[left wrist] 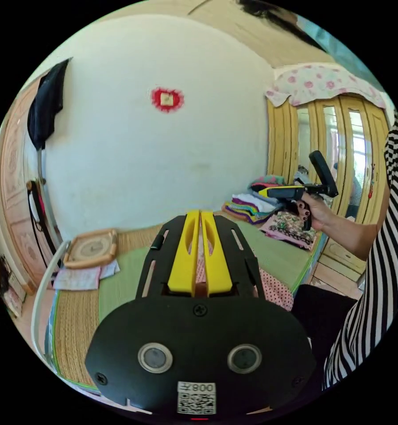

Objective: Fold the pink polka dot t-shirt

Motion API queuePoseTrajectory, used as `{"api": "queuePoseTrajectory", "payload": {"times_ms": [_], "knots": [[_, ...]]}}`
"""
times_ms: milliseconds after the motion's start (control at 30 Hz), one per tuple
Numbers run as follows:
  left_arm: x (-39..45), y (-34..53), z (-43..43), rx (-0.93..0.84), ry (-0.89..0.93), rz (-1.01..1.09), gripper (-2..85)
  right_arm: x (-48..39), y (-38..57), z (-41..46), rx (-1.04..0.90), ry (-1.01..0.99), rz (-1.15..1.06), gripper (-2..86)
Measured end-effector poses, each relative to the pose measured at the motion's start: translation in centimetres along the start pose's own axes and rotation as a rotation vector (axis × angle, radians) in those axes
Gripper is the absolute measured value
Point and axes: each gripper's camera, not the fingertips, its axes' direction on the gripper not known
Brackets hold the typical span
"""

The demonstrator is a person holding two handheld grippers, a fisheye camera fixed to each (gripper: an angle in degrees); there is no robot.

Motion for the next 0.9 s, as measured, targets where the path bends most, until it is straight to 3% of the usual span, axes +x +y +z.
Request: {"api": "queuePoseTrajectory", "payload": {"times_ms": [100,333,600,767,900], "knots": [[4.5,-0.5,-3.7,0.147,0.046,0.061,1.2,-3.0,1.4,-6.3,0.100,0.070,-0.087,0.1],[9.6,1.2,-6.1,-0.008,-0.009,0.063,5.2,-4.6,6.1,-14.1,0.093,0.069,-0.049,0.4],[4.8,18.5,-3.3,-0.633,0.021,-0.342,3.8,1.4,19.1,-12.0,-0.270,-0.117,0.286,5.2],[0.7,25.3,-2.6,-0.802,0.074,-0.585,5.6,3.5,25.6,-9.5,-0.486,-0.175,0.405,8.0],[-2.6,26.2,0.4,-0.965,0.115,-0.605,6.6,5.5,29.0,-7.2,-0.616,-0.218,0.492,8.9]]}}
